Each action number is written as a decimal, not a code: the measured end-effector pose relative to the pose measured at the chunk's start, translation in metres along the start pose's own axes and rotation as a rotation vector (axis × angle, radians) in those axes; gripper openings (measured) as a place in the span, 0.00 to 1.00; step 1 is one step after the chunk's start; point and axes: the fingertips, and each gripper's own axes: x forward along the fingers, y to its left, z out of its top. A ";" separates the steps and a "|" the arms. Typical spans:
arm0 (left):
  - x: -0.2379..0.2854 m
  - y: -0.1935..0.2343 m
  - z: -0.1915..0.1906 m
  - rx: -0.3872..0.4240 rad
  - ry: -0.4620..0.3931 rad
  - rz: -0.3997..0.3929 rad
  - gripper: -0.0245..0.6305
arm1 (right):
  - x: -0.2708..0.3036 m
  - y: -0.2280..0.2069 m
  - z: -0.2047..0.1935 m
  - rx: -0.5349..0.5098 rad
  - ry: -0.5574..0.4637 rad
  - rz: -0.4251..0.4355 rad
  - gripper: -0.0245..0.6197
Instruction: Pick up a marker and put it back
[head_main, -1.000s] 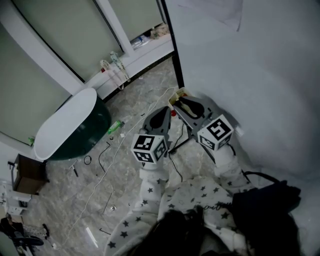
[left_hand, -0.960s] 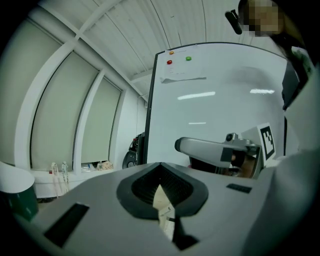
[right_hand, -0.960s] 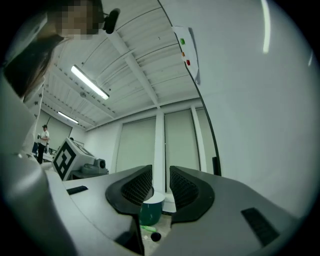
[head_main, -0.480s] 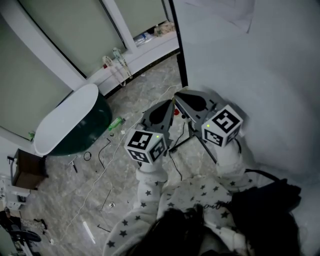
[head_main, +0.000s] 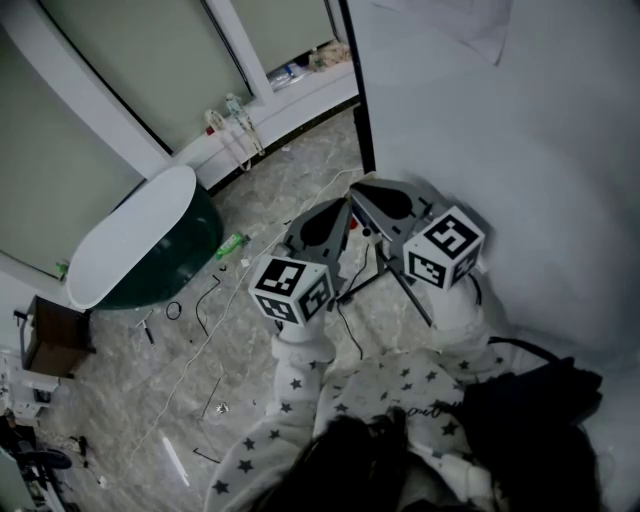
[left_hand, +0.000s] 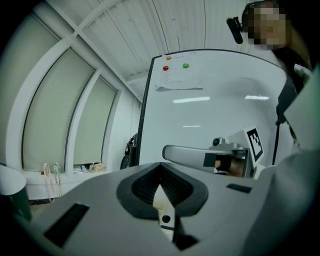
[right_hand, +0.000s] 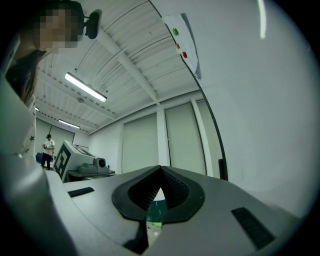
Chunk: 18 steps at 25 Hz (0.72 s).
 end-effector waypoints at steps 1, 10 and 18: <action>0.000 0.000 0.001 -0.001 -0.002 -0.002 0.04 | 0.000 -0.001 0.000 0.001 0.002 -0.002 0.05; 0.001 -0.001 0.001 -0.001 -0.008 -0.005 0.04 | -0.001 -0.004 -0.004 0.000 0.015 -0.016 0.05; -0.001 0.001 0.002 -0.003 -0.010 0.002 0.04 | 0.002 -0.004 -0.005 0.003 0.023 -0.012 0.05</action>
